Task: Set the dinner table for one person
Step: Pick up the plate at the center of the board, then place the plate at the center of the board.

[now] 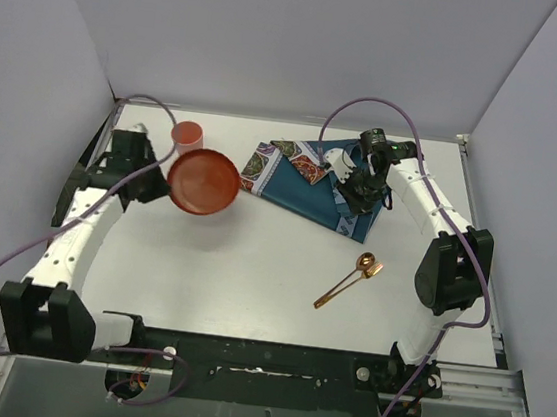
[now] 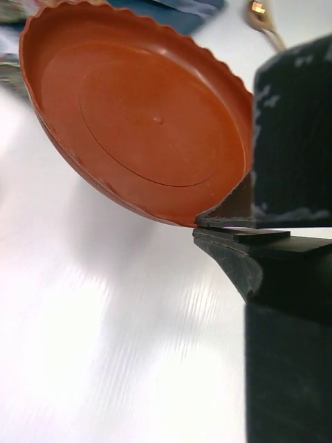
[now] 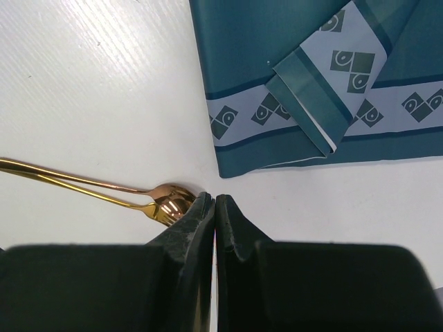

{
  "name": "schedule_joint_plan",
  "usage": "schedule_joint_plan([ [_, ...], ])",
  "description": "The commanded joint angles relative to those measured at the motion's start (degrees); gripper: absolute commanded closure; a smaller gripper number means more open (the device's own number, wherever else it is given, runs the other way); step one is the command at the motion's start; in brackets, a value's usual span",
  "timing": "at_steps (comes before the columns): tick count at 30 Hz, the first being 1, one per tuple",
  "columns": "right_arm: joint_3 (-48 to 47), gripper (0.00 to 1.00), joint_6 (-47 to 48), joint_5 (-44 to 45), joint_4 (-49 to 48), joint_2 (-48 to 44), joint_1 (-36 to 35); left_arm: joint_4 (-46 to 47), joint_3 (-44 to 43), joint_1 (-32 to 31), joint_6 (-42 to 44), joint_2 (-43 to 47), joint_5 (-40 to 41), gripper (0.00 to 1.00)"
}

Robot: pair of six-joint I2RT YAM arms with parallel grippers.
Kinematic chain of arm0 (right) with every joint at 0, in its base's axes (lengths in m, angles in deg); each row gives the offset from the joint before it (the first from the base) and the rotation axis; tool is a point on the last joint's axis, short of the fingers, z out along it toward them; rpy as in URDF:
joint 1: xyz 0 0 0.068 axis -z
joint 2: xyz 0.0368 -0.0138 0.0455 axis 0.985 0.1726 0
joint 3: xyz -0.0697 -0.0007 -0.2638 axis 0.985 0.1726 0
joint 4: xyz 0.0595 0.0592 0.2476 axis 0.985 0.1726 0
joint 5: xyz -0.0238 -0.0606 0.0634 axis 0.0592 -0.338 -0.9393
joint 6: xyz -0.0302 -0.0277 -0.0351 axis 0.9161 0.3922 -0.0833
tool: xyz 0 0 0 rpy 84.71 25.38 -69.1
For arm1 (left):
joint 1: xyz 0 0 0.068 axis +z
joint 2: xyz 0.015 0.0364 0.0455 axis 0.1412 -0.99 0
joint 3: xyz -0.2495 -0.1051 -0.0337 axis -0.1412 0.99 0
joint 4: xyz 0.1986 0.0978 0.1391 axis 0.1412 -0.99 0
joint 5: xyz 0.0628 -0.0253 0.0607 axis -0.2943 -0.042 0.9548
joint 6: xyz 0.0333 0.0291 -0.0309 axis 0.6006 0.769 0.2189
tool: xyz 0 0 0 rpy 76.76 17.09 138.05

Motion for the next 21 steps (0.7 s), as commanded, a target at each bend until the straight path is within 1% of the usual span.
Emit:
schedule_joint_plan([
  [1, -1.59, 1.0, 0.1, -1.78, -1.23, -0.9, 0.4, -6.79, -1.35, 9.61, -0.41, 4.78, 4.27, 1.0],
  [3, -1.29, 1.0, 0.2, -1.81, -1.55, -1.19, 0.41, -5.35, 0.55, 13.2, -2.6, 4.02, 3.85, 1.0],
  [6, -0.72, 1.0, 0.02, -1.58, -2.51, -1.66, 0.65, -1.04, 4.77, 17.03, -6.66, 1.21, 1.19, 1.0],
  [10, -1.03, 1.0, 0.2, -1.03, -2.91, -1.89, 0.94, 5.65, 9.61, 20.16, -12.3, -5.12, -1.92, 1.0],
  [15, -1.22, 1.0, 0.29, -0.96, -3.19, -2.59, 1.53, 11.67, 10.77, 22.81, -18.88, -8.82, 1.05, 1.0],
  [19, -0.3, 1.0, 0.16, -0.43, -3.31, -2.99, 1.75, 11.77, 7.56, 23.81, -18.6, -9.8, 6.02, 1.0],
  [21, 0.36, 1.0, -0.01, 0.29, -3.91, -3.24, 1.85, 11.76, 7.01, 25.83, -18.53, -10.56, 7.09, 1.0],
])
